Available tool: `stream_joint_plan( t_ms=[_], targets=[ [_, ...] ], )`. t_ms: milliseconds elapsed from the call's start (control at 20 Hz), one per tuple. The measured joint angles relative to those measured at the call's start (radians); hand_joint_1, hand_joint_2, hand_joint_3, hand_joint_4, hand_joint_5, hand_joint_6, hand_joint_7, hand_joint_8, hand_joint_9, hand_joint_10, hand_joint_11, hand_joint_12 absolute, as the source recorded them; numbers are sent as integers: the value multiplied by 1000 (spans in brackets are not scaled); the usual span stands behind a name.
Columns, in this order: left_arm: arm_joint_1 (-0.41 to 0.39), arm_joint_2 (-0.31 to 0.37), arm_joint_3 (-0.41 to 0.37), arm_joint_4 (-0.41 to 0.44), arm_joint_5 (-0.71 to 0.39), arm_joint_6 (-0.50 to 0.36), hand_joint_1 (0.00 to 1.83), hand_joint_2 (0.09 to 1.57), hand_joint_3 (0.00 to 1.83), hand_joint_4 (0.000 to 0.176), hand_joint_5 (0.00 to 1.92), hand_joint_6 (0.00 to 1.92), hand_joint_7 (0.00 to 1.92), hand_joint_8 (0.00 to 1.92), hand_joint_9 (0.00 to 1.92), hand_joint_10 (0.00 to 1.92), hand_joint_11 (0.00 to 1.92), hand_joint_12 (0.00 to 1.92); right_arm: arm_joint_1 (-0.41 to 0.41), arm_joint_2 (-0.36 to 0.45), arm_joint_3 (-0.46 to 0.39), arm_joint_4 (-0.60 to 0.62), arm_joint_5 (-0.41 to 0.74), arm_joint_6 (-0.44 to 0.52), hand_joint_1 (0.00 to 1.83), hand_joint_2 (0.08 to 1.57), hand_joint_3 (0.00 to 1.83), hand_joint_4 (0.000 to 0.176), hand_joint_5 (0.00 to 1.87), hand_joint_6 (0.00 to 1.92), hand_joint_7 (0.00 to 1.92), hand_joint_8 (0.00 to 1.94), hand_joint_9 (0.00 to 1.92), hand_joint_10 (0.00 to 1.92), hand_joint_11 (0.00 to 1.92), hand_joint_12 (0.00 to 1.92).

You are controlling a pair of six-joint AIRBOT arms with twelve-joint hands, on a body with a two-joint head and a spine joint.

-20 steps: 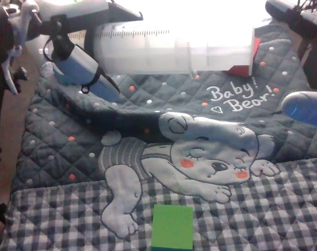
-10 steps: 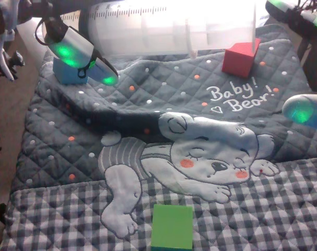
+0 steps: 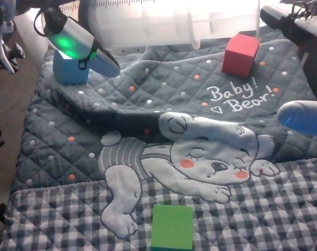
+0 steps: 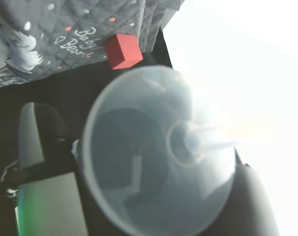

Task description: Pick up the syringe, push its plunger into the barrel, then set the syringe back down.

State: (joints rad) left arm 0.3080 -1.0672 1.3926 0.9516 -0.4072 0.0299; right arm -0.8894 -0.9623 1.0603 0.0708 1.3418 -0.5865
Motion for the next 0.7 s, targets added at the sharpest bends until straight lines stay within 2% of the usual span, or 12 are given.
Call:
stream_joint_plan(
  t_ms=[350, 450, 550, 700],
  targets=[
    [-14, -1, -6, 23, 27, 2, 1555, 1139, 0, 0, 1247, 1921, 1417, 1921, 1518, 1921, 1577, 1921, 22, -26, 14, 0, -11, 7, 242, 1002, 15, 0, 119, 1, 146, 3, 121, 6, 126, 72],
    [-14, -1, -6, 33, 32, 2, 1560, 1133, 0, 0, 1248, 1921, 1413, 1921, 1515, 1921, 1575, 1921, 29, -29, 14, -2, -18, 7, 170, 1074, 9, 0, 124, 3, 169, 6, 148, 8, 158, 71],
    [-14, -1, -6, 36, 38, 2, 1555, 1133, 0, 0, 1250, 1921, 1409, 1921, 1508, 1921, 1572, 1921, 39, -32, 14, -3, -29, 7, 187, 1050, 0, 0, 115, 0, 168, 4, 153, 8, 168, 73],
    [-14, -3, -6, 45, 45, 1, 1550, 1133, 0, 0, 1242, 1921, 1401, 1921, 1498, 1921, 1569, 1921, 40, -35, 15, -3, -36, 7, 115, 1049, 0, 0, 112, 7, 163, 2, 155, 5, 173, 70]
  ],
)
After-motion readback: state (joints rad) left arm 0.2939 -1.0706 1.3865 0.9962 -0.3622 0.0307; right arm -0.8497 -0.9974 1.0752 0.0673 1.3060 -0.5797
